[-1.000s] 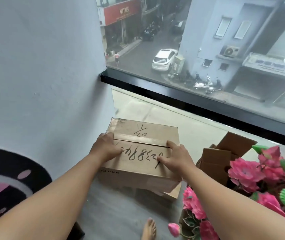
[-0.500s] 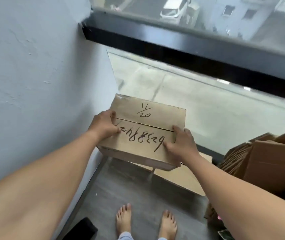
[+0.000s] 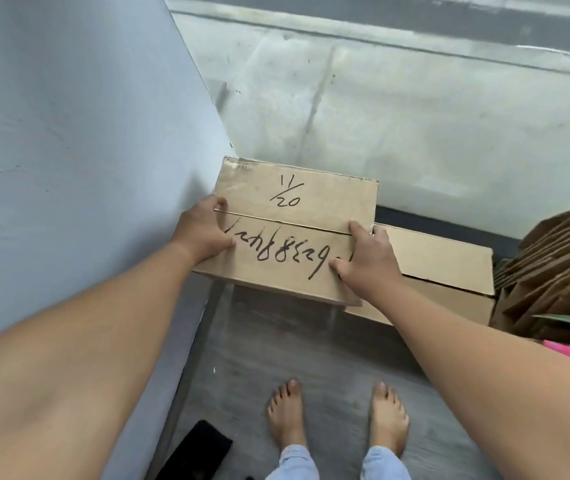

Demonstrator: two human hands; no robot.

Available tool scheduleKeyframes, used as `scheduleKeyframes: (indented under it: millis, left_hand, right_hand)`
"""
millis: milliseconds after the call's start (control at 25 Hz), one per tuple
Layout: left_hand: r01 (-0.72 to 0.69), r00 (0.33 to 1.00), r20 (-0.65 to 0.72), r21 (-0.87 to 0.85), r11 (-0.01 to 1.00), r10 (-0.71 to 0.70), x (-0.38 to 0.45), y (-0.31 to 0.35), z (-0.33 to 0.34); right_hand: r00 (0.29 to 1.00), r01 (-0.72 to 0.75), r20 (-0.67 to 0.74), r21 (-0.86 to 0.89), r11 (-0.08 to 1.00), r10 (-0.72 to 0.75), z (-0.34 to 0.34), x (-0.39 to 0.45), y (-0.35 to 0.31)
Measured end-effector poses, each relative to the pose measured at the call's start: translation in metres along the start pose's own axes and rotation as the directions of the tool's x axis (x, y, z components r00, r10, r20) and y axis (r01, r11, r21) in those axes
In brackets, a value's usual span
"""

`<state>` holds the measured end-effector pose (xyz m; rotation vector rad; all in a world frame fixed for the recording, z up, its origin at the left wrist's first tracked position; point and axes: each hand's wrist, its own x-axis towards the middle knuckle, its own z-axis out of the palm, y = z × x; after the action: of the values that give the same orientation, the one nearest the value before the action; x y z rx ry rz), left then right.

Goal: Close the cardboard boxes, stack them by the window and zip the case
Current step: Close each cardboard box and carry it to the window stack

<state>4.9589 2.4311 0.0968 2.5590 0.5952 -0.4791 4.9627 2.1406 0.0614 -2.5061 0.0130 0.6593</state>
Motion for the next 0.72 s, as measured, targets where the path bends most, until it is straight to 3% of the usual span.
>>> scheduleKeyframes:
  millis: [200,720]
  left_hand:
    - [0.01,0.999,0.034,0.02,1.0,-0.01,0.005,-0.013,0.022]
    - [0.019,0.997,0.071,0.017,1.0,-0.02,0.013,-0.029,0.032]
  right_hand:
    - [0.999,-0.049,0.011,-0.027,0.998,0.049,0.021,-0.001,0.014]
    - [1.0,-0.008,-0.026,-0.054,0.998,0.007,0.031,0.003,0.014]
